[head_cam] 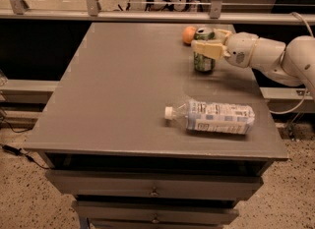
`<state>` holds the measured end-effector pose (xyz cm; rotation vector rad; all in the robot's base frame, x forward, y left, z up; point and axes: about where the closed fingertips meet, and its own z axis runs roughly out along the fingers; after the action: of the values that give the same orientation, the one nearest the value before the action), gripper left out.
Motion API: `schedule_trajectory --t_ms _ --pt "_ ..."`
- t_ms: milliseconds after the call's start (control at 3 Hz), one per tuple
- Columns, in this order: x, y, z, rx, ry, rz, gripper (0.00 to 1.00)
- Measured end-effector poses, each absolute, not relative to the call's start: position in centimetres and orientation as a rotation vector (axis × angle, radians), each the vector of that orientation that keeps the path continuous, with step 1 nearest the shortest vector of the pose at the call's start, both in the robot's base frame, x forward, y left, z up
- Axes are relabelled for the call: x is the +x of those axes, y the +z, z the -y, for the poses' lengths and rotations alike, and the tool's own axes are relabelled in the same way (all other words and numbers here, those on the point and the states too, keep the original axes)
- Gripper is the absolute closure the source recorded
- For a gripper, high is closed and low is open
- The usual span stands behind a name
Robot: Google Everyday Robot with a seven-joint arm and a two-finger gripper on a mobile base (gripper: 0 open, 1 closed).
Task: Place green can upright
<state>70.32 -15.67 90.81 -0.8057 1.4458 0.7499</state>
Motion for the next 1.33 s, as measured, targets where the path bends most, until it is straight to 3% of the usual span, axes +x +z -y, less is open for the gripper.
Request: schedule_trajectory --t_ms 667,1000,1333 --pt "69.1 89.7 16.3 -0.806 0.749 -1.455 0.14" --pt "68.3 89.6 17.2 -0.827 0.737 -1.478 0.00" --pt "67.5 90.5 19.4 -0.855 0.693 -1.508 0.00"
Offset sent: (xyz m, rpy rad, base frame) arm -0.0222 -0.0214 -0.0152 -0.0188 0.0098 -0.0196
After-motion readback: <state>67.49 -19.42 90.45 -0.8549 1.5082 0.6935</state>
